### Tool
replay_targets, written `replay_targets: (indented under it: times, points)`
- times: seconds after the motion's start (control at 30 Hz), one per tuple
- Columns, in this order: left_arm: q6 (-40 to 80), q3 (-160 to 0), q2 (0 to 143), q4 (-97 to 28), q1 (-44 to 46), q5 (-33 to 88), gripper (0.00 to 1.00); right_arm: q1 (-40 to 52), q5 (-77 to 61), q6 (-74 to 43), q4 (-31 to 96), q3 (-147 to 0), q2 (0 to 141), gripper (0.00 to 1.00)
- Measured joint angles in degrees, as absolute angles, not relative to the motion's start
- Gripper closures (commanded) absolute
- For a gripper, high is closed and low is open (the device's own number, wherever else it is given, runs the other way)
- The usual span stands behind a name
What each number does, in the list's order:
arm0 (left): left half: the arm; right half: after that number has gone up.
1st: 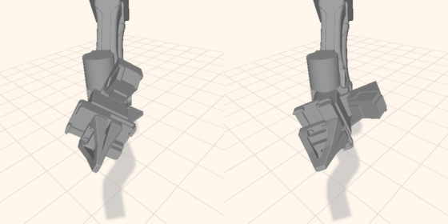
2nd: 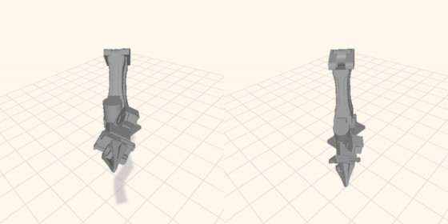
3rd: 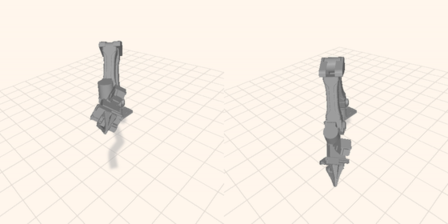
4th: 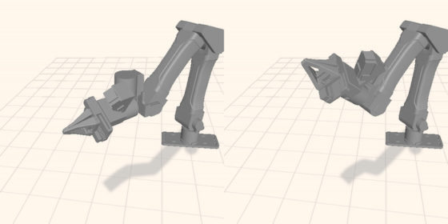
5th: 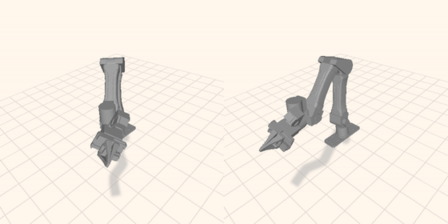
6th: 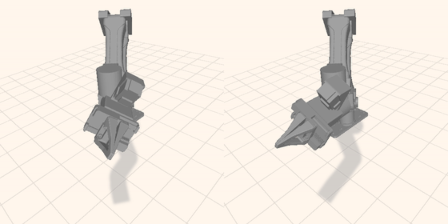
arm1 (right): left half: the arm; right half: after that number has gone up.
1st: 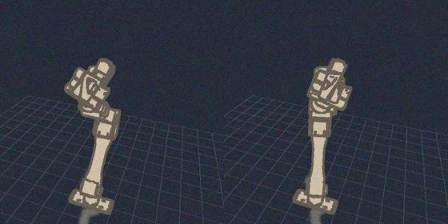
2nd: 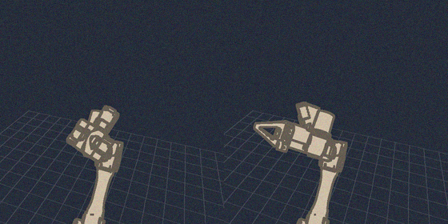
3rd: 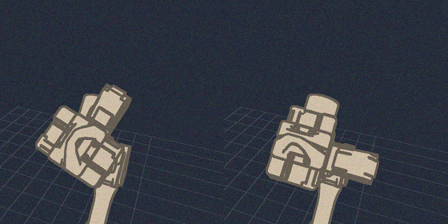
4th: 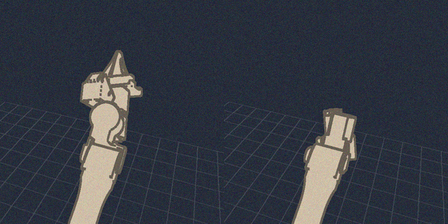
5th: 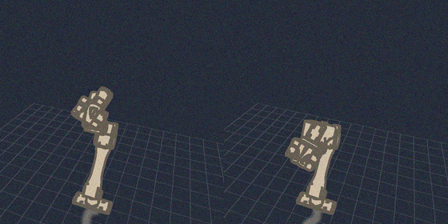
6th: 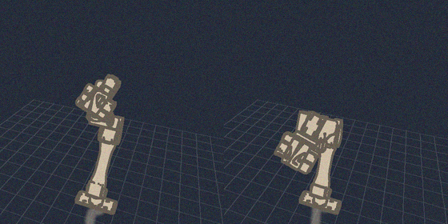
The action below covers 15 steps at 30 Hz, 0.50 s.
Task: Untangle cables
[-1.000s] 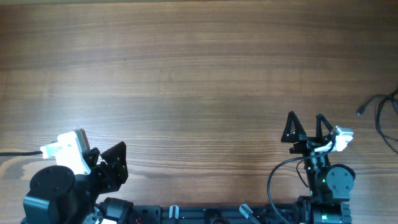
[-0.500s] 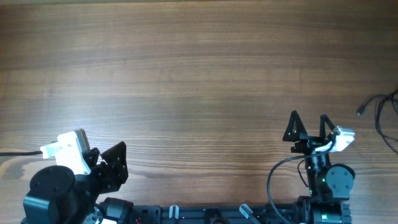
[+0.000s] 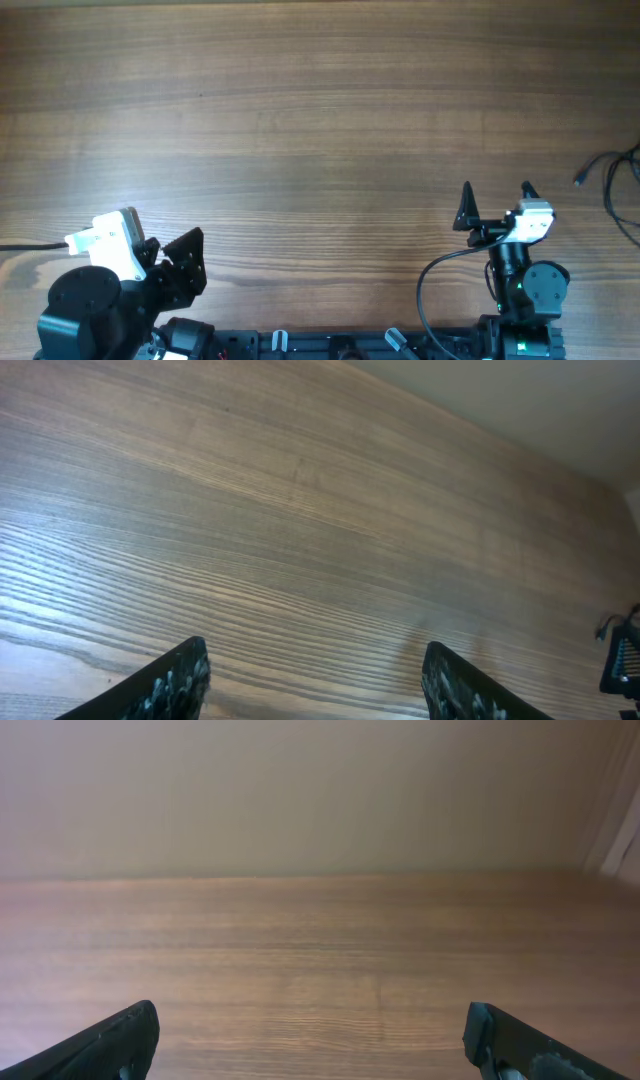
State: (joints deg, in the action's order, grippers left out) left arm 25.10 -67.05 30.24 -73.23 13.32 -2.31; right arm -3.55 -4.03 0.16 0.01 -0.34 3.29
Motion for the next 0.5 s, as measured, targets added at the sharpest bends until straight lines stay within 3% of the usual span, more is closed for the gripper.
replay_targets:
  times: [0.17, 0.37, 0.5]
  points:
    - [25.1, -67.0, 30.2, -73.3, 13.3, -2.3, 0.31, -3.6, -4.0, 3.5, 0.0, -0.3, 3.3, 0.0]
    - [24.9, -67.0, 30.2, -73.2, 13.3, -2.3, 0.51, -3.6, -4.0, 4.6, 0.0, -0.3, 3.3, 0.0]
    - [24.5, -67.0, 30.1, -73.1, 13.3, -3.6, 0.52, -3.6, -4.0, 4.8, 0.0, -0.3, 3.3, 0.0]
